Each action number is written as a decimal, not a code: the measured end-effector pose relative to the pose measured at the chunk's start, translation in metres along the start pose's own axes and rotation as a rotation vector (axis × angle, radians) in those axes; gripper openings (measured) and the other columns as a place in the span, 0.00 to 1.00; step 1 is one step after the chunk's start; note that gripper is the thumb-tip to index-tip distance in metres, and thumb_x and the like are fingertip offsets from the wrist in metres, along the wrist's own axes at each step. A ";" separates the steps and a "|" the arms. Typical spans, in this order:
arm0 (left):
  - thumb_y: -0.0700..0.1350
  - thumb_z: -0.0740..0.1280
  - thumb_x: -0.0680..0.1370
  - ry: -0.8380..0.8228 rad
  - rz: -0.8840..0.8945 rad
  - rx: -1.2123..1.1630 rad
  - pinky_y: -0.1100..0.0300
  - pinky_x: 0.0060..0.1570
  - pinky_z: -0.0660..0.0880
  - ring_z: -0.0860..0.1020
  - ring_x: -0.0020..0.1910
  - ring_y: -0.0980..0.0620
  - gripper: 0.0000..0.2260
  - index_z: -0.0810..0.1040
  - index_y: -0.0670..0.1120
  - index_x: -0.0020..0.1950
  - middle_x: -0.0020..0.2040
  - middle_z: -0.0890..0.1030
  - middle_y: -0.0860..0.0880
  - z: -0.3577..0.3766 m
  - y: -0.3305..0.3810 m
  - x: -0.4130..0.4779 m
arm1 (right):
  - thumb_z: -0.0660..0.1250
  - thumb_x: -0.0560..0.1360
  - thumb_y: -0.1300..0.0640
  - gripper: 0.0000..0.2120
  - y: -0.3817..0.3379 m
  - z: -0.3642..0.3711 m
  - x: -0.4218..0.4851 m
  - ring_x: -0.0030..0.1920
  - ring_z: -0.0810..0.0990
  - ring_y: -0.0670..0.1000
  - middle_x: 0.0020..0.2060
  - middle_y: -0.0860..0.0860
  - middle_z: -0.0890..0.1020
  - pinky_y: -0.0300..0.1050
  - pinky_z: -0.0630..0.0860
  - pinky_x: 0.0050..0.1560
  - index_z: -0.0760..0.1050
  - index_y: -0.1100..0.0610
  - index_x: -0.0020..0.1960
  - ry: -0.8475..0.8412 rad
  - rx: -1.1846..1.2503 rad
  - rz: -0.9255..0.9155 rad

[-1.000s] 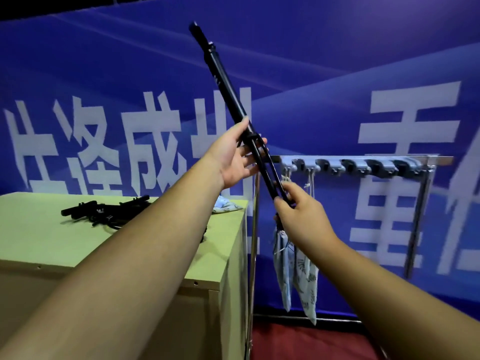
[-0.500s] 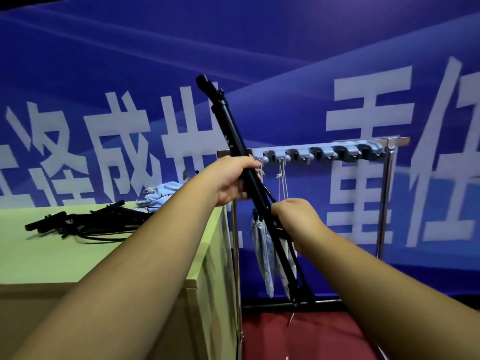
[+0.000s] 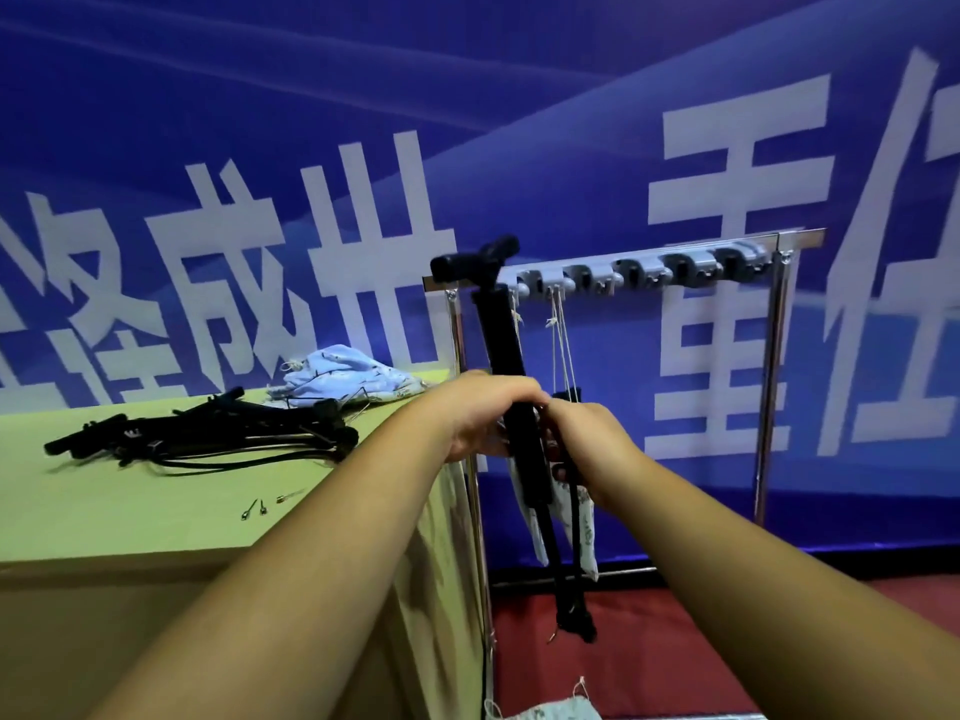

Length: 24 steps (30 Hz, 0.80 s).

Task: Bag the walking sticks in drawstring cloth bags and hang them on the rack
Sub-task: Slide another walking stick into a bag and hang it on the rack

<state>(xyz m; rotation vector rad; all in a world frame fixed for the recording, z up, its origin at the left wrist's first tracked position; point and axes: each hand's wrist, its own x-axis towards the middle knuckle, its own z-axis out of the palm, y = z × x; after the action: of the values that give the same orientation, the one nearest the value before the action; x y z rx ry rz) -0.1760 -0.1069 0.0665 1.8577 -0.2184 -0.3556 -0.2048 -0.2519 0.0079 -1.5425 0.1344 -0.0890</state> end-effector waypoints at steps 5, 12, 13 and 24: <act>0.49 0.73 0.79 0.014 0.052 -0.050 0.54 0.48 0.82 0.87 0.45 0.51 0.07 0.84 0.47 0.53 0.46 0.87 0.47 0.010 -0.017 0.009 | 0.69 0.75 0.51 0.04 0.022 -0.008 0.009 0.31 0.62 0.49 0.34 0.49 0.66 0.45 0.62 0.33 0.76 0.50 0.44 -0.049 0.185 0.053; 0.67 0.75 0.72 0.198 0.182 -0.144 0.48 0.63 0.80 0.87 0.49 0.46 0.23 0.87 0.47 0.43 0.46 0.89 0.45 0.031 -0.057 0.028 | 0.68 0.81 0.48 0.11 0.057 -0.013 0.018 0.29 0.62 0.47 0.31 0.47 0.65 0.43 0.63 0.31 0.82 0.53 0.58 -0.008 0.258 0.080; 0.69 0.75 0.71 0.234 0.214 -0.151 0.47 0.63 0.80 0.88 0.50 0.46 0.24 0.88 0.47 0.44 0.46 0.89 0.47 0.034 -0.060 0.028 | 0.68 0.81 0.49 0.09 0.059 -0.013 0.018 0.29 0.63 0.47 0.31 0.47 0.66 0.42 0.64 0.30 0.80 0.51 0.58 0.006 0.257 0.065; 0.69 0.63 0.80 0.250 0.399 -0.296 0.49 0.49 0.79 0.79 0.38 0.50 0.23 0.75 0.52 0.62 0.41 0.80 0.50 0.086 -0.136 0.026 | 0.69 0.83 0.54 0.11 0.138 -0.022 0.006 0.26 0.67 0.45 0.27 0.45 0.71 0.43 0.63 0.31 0.73 0.53 0.43 0.101 0.233 0.010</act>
<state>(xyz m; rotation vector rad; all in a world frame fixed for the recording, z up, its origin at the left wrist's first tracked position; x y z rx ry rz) -0.1855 -0.1504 -0.0906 1.5055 -0.3383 0.1160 -0.2055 -0.2706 -0.1305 -1.3046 0.2050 -0.1691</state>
